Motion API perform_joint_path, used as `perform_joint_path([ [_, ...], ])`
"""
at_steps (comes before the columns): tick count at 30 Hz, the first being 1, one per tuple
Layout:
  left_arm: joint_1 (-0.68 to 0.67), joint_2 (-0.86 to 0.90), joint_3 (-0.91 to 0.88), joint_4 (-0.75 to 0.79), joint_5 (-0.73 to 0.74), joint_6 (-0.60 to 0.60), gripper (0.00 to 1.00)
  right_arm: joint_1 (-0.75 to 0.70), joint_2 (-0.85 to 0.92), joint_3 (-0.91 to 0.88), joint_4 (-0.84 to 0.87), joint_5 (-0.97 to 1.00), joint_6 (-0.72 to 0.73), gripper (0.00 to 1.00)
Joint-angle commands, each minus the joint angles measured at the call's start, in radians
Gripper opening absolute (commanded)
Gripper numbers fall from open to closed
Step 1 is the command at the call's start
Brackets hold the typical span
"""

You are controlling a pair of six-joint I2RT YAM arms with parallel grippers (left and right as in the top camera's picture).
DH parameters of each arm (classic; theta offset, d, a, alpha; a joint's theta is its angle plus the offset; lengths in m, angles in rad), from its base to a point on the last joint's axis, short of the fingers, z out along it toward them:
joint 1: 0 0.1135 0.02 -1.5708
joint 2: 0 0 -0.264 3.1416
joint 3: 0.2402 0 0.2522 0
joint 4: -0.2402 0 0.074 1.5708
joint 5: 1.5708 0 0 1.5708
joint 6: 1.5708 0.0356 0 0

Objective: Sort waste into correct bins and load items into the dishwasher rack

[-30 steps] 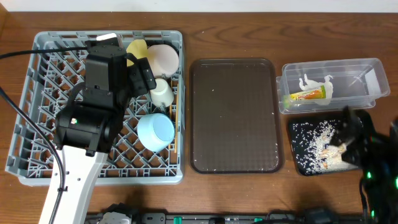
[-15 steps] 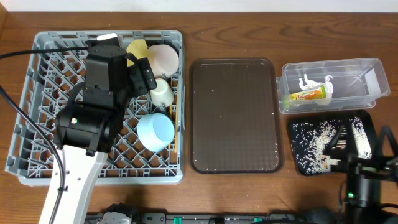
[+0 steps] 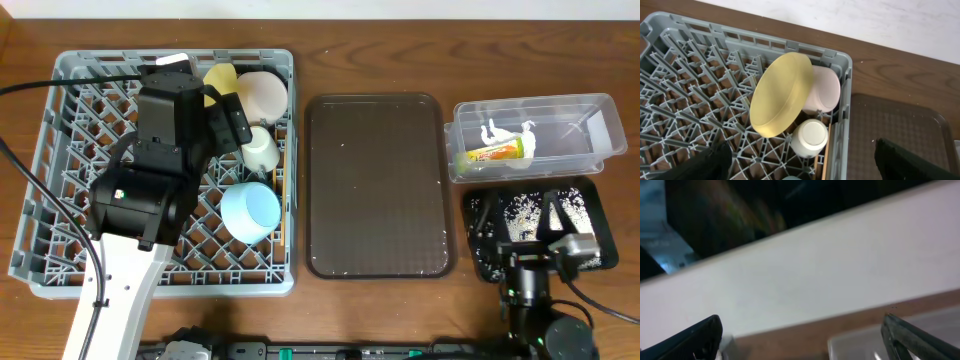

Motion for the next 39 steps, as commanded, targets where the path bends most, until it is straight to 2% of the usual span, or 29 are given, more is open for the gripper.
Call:
perform_joint_path([
  [1, 0.004, 0.005, 0.008, -0.003, -0.004, -0.013, 0.93, -0.014, -0.008, -0.051, 0.005, -0.046, -0.019, 0.99],
  [6, 0.004, 0.005, 0.008, -0.003, -0.005, -0.013, 0.93, -0.017, -0.008, -0.109, -0.027, -0.051, -0.037, 0.99],
  [11, 0.004, 0.005, 0.008, -0.003, -0.004, -0.013, 0.93, -0.017, -0.008, -0.108, -0.065, -0.107, -0.217, 0.99],
  [14, 0.004, 0.005, 0.008, -0.003, -0.004, -0.013, 0.93, -0.019, -0.008, -0.108, -0.189, -0.108, -0.281, 0.99],
  [15, 0.004, 0.005, 0.008, -0.003, -0.004, -0.013, 0.93, -0.023, -0.008, -0.108, -0.237, -0.105, -0.282, 0.99],
  [39, 0.004, 0.005, 0.008, -0.003, -0.004, -0.013, 0.92, -0.050, -0.008, -0.108, -0.236, -0.118, -0.273, 0.99],
])
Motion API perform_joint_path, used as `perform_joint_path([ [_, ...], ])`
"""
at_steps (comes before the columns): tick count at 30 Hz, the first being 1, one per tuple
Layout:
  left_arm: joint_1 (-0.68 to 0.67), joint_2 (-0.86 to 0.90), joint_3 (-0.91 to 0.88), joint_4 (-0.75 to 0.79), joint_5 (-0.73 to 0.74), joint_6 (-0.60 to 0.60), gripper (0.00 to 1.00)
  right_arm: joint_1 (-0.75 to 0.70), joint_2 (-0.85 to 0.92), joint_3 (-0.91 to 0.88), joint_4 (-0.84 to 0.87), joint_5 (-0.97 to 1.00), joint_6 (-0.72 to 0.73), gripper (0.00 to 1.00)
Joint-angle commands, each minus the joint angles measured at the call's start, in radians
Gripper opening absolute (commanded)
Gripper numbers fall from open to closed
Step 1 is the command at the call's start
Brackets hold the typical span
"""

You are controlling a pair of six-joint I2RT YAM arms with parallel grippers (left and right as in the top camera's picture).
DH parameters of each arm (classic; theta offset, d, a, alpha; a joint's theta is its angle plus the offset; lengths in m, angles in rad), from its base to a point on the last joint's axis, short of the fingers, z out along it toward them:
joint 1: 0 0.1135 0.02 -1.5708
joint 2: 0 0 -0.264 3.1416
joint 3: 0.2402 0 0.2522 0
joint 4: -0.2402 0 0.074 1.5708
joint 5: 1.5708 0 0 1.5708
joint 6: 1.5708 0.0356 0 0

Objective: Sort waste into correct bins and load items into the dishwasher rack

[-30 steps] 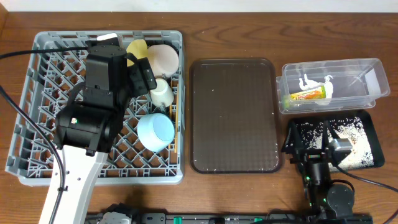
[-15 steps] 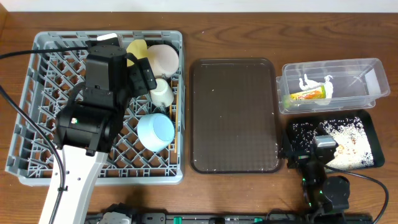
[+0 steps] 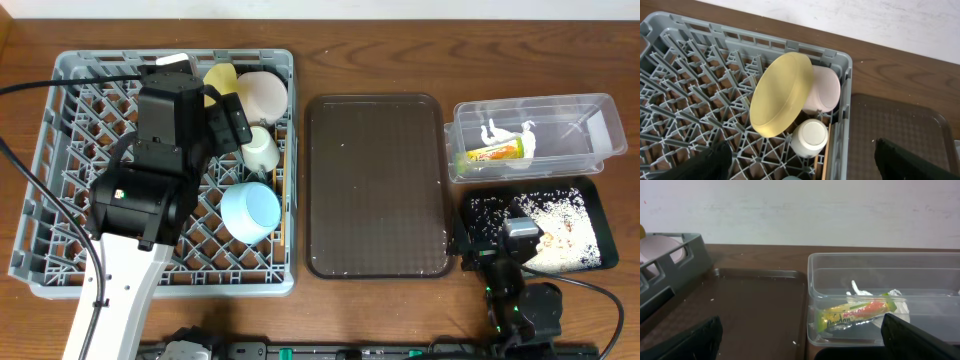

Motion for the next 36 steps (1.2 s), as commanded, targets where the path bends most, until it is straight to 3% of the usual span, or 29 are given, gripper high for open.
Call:
perform_joint_path([
  [1, 0.004, 0.005, 0.008, -0.003, -0.005, -0.013, 0.92, -0.012, -0.007, -0.001, -0.005, -0.009, -0.015, 0.99],
  [12, 0.004, 0.003, 0.008, -0.004, -0.004, -0.013, 0.93, -0.012, -0.007, -0.001, -0.005, -0.009, -0.015, 0.99],
  [18, 0.005, -0.099, 0.004, -0.022, -0.004, -0.013, 0.93, -0.012, -0.007, -0.001, -0.005, -0.009, -0.015, 0.99],
  [23, 0.005, -0.278, -0.040, -0.034, -0.045, 0.010, 0.93, -0.012, -0.007, -0.001, -0.005, -0.009, -0.015, 0.99],
  [29, 0.005, -0.555, -0.098, -0.166, -0.058, 0.010, 0.93, -0.012, -0.007, -0.001, -0.005, -0.008, -0.015, 0.99],
  [32, 0.005, -0.686, -0.169, -0.228, -0.058, 0.010, 0.92, -0.012, -0.007, -0.001, -0.005, -0.009, -0.015, 0.99],
  [36, 0.023, -0.840, -0.323, -0.196, -0.058, 0.009, 0.93, -0.012, -0.007, -0.001, -0.005, -0.009, -0.015, 0.99],
])
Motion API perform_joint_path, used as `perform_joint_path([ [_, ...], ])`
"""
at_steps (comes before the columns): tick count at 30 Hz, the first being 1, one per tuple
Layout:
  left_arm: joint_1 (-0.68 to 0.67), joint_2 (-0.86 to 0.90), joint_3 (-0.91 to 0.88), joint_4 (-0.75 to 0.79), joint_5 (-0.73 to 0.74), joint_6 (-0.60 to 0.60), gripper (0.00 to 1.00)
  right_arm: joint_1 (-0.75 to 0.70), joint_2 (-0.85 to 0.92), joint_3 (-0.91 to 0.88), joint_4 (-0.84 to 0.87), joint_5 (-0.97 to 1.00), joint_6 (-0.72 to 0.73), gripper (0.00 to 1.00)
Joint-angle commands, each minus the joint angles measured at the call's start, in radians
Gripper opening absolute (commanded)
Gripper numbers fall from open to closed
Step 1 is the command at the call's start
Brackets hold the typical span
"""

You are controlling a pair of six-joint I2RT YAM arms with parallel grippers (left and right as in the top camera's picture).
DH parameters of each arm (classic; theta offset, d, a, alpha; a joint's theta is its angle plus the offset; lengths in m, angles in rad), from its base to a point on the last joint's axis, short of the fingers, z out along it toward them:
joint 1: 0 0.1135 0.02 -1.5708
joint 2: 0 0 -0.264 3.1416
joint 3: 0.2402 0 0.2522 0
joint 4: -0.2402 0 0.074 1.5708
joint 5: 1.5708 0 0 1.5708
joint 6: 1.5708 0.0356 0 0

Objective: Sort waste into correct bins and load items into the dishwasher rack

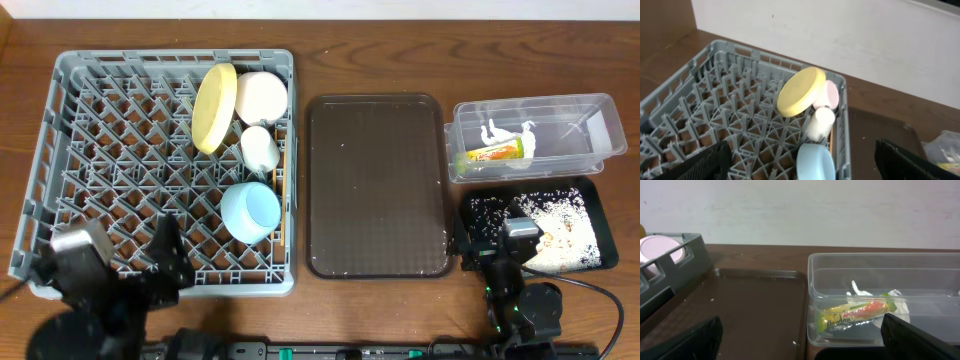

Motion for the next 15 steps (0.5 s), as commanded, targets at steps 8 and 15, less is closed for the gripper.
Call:
perform_joint_path([
  [8, 0.084, -0.264, -0.490, 0.370, -0.003, -0.111, 0.93, -0.012, -0.006, -0.001, -0.005, -0.008, -0.014, 0.99],
  [15, 0.151, -0.386, -0.825, 0.893, 0.079, -0.200, 0.93, -0.012, -0.006, -0.001, -0.005, -0.008, -0.014, 0.99],
])
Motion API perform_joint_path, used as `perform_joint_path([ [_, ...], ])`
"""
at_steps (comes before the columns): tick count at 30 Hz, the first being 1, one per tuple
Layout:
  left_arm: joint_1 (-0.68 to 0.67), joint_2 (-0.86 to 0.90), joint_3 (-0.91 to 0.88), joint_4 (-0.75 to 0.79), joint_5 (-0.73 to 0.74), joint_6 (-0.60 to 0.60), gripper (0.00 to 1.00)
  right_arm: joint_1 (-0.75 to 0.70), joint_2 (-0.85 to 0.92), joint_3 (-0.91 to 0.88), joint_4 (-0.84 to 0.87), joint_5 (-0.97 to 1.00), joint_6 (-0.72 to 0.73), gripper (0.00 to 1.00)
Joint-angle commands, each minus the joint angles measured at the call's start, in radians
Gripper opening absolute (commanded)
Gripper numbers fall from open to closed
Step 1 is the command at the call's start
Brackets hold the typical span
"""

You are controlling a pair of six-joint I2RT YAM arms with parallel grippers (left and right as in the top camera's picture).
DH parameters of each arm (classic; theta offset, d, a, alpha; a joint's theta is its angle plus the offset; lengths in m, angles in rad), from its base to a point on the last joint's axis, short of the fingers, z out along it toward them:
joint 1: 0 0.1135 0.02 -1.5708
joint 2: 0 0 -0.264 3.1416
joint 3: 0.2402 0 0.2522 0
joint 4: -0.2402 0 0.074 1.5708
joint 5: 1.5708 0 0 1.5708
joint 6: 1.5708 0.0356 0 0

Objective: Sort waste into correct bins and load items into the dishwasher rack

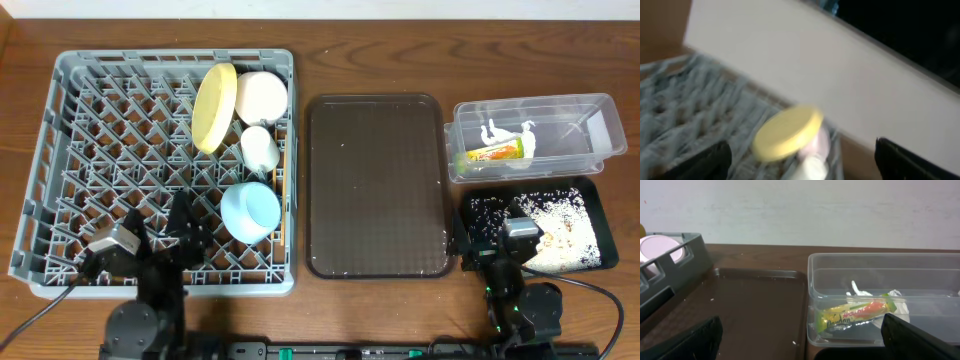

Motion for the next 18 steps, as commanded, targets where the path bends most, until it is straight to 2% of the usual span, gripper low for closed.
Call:
perform_joint_path([
  [1, 0.048, -0.063, -0.117, 0.171, 0.085, -0.046, 0.93, -0.012, -0.006, -0.001, -0.005, -0.008, -0.012, 0.99],
  [4, 0.090, -0.092, -0.205, 0.345, 0.150, -0.045, 0.93, -0.012, -0.006, -0.001, -0.005, -0.008, -0.012, 0.99],
  [6, 0.106, -0.091, -0.242, 0.400, 0.170, -0.045, 0.93, -0.012, -0.006, -0.001, -0.005, -0.008, -0.012, 0.99],
  [18, 0.119, -0.091, -0.393, 0.388, 0.114, -0.014, 0.93, -0.012, -0.006, -0.001, -0.005, -0.008, -0.012, 0.99],
])
